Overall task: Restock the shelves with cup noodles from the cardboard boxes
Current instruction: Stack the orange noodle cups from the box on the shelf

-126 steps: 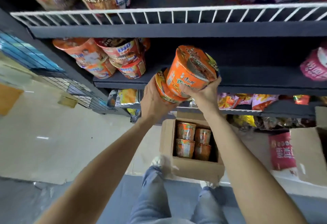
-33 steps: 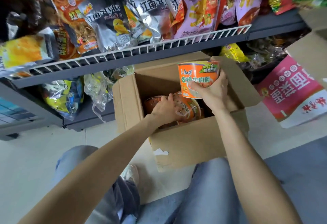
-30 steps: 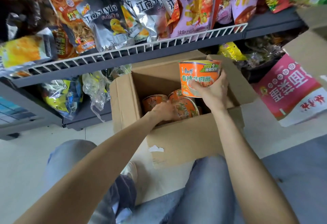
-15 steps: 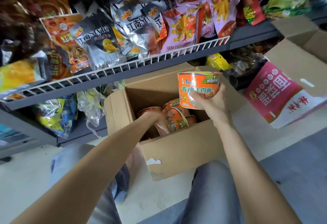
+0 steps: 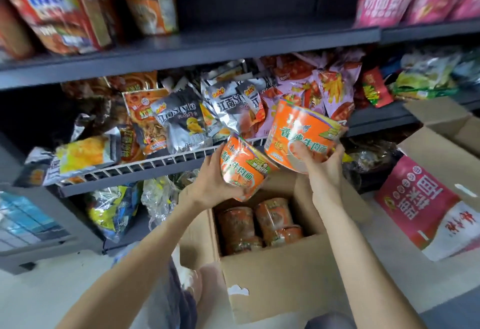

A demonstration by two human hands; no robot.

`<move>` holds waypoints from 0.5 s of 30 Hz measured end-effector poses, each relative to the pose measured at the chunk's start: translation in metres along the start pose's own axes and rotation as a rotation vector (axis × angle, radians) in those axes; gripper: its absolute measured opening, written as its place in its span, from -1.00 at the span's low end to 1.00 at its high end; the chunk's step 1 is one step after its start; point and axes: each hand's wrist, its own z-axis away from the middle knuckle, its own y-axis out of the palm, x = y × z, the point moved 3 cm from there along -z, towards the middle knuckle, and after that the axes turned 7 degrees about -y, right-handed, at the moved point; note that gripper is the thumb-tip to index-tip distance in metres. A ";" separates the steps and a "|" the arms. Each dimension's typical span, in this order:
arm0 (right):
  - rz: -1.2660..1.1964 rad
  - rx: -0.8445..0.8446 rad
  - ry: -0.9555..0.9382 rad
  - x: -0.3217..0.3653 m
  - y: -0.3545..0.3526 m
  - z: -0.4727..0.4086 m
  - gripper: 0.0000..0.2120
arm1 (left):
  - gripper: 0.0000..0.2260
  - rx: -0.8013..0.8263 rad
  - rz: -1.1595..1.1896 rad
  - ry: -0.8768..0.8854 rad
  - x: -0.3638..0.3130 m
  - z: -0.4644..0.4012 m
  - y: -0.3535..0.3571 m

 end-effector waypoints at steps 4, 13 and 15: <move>-0.157 0.106 -0.127 0.066 0.050 -0.036 -0.03 | 0.03 -0.371 0.033 0.314 -0.049 -0.003 -0.066; -0.195 0.200 -0.425 0.185 0.153 -0.107 0.02 | 0.05 -0.827 -0.060 0.460 -0.117 -0.082 -0.167; -0.174 0.194 -0.472 0.198 0.172 -0.127 0.01 | 0.05 -0.841 -0.029 0.448 -0.128 -0.109 -0.175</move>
